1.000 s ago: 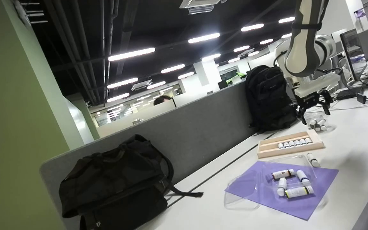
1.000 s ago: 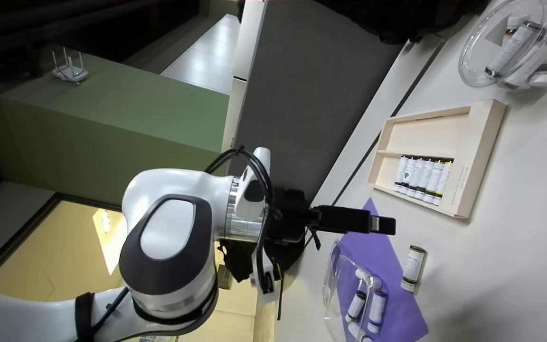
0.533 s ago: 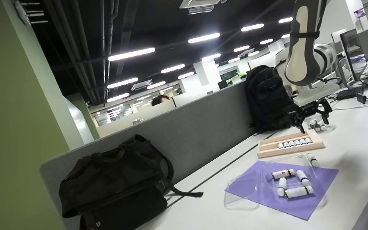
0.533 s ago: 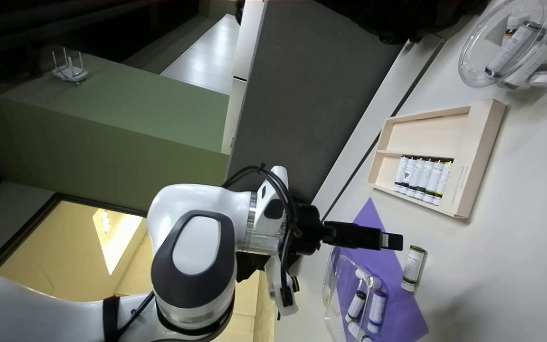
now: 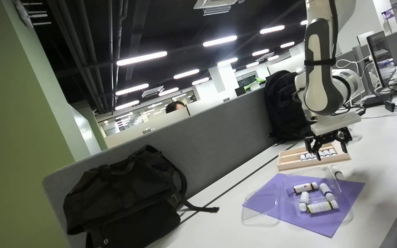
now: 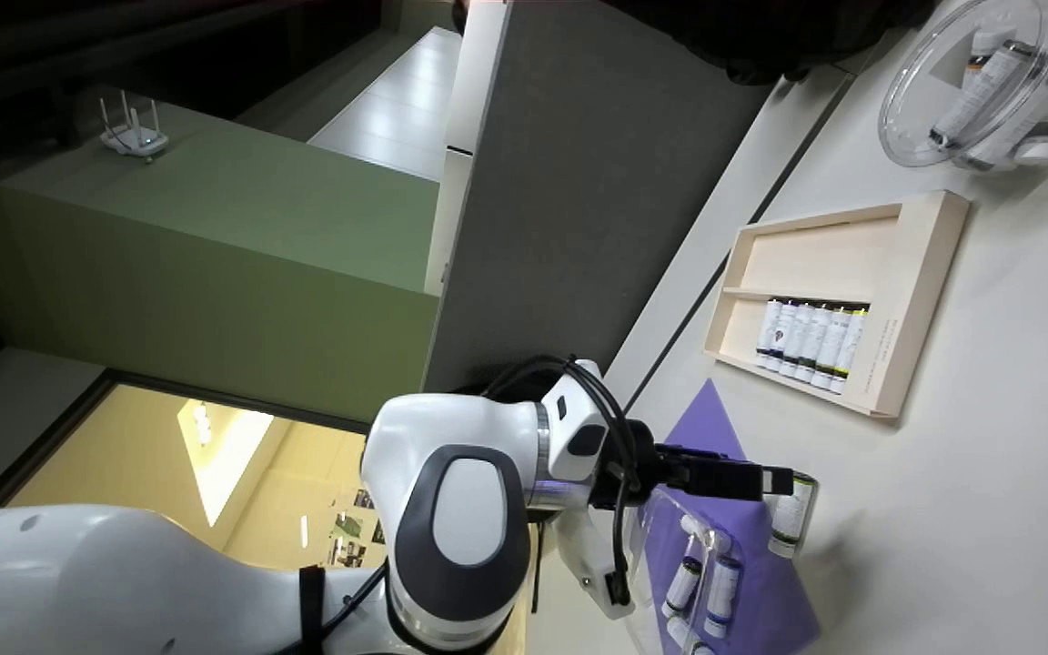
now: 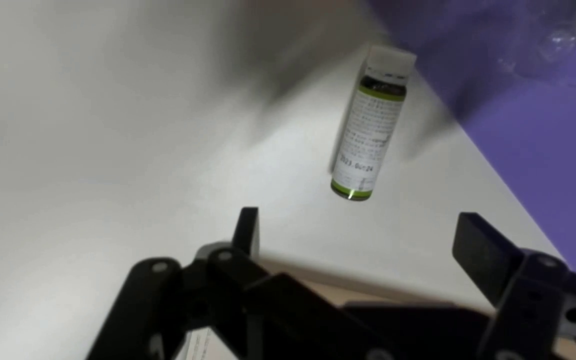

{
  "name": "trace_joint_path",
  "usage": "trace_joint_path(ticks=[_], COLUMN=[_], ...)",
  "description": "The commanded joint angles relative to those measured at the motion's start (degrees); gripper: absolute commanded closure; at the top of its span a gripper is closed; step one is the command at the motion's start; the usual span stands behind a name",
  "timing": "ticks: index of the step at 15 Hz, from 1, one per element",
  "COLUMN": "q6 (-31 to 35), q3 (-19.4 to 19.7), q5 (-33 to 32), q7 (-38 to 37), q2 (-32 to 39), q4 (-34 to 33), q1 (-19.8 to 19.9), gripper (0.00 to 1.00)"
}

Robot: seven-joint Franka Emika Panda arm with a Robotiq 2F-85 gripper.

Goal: Take a bottle from the table and put it on the tray

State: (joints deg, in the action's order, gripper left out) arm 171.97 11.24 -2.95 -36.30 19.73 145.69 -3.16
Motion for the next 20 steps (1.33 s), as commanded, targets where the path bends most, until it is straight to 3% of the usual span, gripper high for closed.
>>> trace_joint_path(ticks=[1, 3, 4, 5, 9, 15, 20], q6=[-0.05, -0.16, -0.25, -0.5, -3.03, -6.98, -8.32], q3=[1.74, 2.31, 2.47, 3.07, 5.12, 8.0, 9.62], q5=[4.99, 7.03, 7.74, 8.25, 9.71, 8.19, 7.37], q7=[-0.82, -0.76, -0.46, -0.68, -0.95, -0.94, -0.29], q2=[5.06, 7.34, 8.25, 8.56, 9.92, 9.49, 6.73], q4=[-3.97, -5.48, -6.04, -6.04, -7.13, -9.21, -10.89], q1=[-4.44, -6.46, -7.2, -8.53, -11.77, -12.68, -11.62], gripper=[0.0, 0.0, 0.25, 0.26, 0.52, 0.88, 0.88])
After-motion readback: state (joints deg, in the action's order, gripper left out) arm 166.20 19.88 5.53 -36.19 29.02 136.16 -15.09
